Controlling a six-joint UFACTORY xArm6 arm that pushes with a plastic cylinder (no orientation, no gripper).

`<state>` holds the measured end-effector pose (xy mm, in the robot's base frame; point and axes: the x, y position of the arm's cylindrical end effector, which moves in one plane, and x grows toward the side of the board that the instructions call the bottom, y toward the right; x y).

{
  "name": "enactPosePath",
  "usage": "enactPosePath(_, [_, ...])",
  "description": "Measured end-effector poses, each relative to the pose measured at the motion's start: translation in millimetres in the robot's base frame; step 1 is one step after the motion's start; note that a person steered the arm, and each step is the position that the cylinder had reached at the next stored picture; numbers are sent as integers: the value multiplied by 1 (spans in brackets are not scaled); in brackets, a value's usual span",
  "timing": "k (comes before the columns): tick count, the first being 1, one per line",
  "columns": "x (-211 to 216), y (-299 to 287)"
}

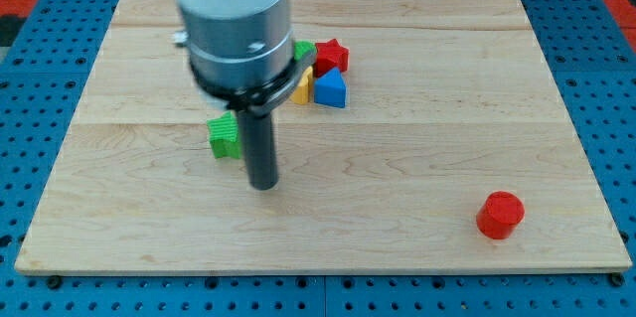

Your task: Move the green star towards downside of blue cube

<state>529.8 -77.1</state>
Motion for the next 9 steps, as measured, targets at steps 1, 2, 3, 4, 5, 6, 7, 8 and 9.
enactPosePath(1, [-4, -72])
enactPosePath(2, [-28, -65])
enactPosePath(3, [-34, -18])
enactPosePath(4, [-40, 0])
enactPosePath(5, [-46, -1])
enactPosePath(6, [-46, -41])
enactPosePath(7, [-53, -37])
enactPosePath(8, [-44, -11])
enactPosePath(9, [-46, -7])
